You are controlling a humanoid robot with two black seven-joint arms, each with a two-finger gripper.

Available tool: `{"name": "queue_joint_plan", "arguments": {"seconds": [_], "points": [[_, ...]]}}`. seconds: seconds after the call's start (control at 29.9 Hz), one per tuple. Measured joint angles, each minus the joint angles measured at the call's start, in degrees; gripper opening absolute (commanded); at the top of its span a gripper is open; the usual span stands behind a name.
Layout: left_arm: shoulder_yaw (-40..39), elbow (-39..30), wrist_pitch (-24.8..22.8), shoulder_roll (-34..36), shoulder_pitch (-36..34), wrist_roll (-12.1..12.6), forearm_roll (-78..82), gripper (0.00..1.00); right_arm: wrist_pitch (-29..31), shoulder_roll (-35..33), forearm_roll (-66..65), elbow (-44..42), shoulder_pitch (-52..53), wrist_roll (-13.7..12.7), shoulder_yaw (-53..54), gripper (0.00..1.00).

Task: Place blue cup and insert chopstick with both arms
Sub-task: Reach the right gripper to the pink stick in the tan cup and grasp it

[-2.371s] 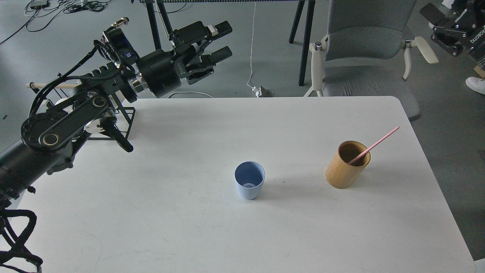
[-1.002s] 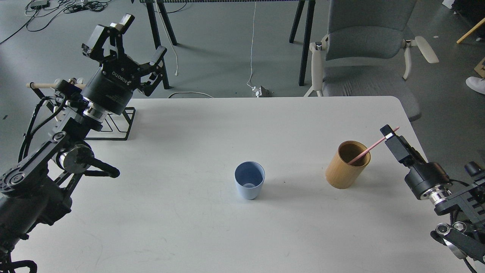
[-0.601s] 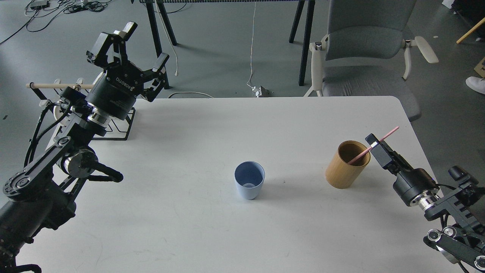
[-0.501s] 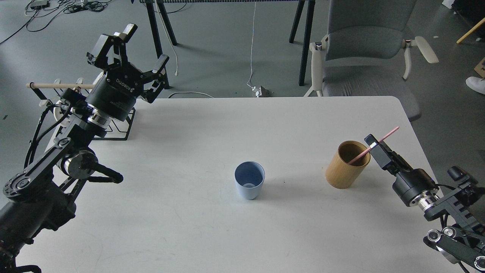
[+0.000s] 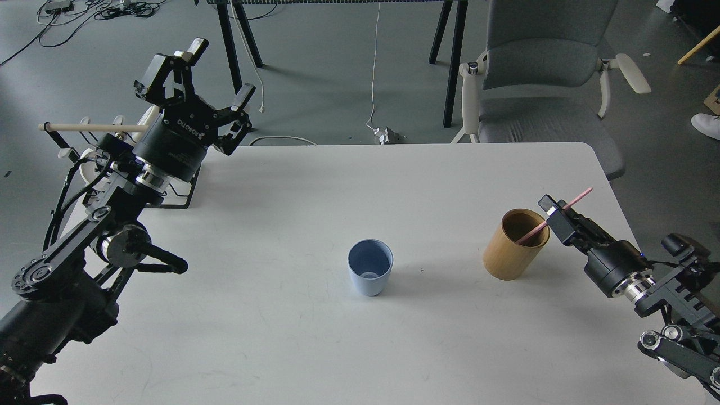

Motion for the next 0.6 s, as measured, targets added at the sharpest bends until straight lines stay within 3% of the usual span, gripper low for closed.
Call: {"name": "queue_joint_plan", "arguments": {"seconds": [0.2,0.43,0.6], "points": [[-0.15,0.0,0.0,0.0,0.22,0.0,0.0,0.97,0.0,-0.13,0.01,-0.12,0.48,0.0,-1.08,0.45],[-0.18,0.0,0.0,-0.01,0.35,0.0,0.0,0.97,0.0,-0.89,0.0,0.03,0.41,0.0,-1.2,0.29],[-0.18,0.0,0.0,-0.01,0.36,0.0,0.0,0.97,0.0,-1.73,0.0,0.23,0.38,0.0,-1.2,0.24]]}}
